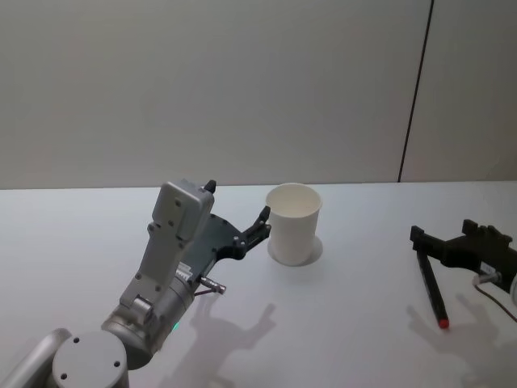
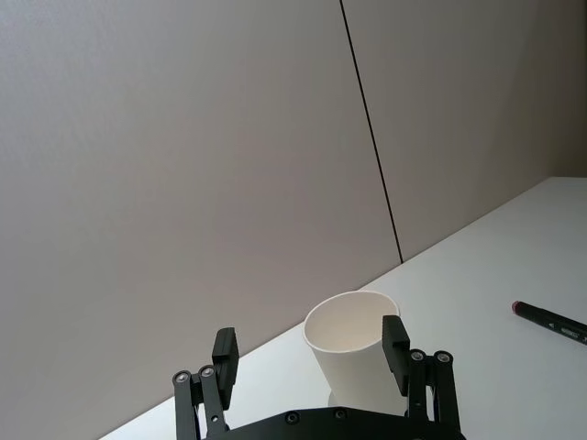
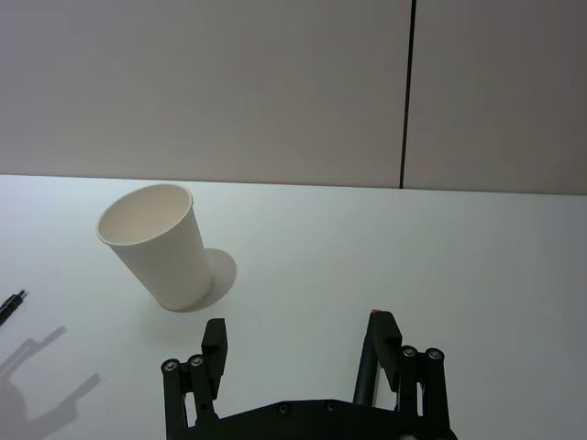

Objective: Place the pen into the pen holder.

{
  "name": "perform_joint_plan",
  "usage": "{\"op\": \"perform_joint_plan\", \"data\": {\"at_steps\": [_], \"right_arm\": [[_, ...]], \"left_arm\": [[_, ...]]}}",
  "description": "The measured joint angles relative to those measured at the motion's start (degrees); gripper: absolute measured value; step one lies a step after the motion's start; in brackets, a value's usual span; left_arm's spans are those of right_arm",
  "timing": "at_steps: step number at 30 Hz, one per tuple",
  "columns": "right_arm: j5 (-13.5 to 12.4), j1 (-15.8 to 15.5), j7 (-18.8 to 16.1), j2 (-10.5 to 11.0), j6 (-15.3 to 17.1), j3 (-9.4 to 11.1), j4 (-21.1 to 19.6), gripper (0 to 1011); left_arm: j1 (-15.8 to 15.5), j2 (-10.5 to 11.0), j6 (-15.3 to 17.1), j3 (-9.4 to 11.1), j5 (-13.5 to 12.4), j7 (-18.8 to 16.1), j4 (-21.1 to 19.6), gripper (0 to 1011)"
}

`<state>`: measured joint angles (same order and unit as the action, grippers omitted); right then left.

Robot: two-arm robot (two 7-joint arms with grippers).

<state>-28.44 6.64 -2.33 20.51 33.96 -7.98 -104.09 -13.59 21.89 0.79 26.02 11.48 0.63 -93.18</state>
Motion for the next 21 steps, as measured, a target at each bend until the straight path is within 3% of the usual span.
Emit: {"op": "perform_joint_plan", "data": {"at_steps": [14,21], "right_arm": [[-0.8,5.3,2.2,-1.6,8.0,0.3,3.5,1002],[-0.8,7.3,3.1,-2.4,10.3,0.2,5.8,1002]], "left_arm": [[0.0,0.0,0.0,0.0,0.0,0.0,0.0,1000],[0.0,0.0,0.0,0.0,0.0,0.0,0.0,1000]]}}
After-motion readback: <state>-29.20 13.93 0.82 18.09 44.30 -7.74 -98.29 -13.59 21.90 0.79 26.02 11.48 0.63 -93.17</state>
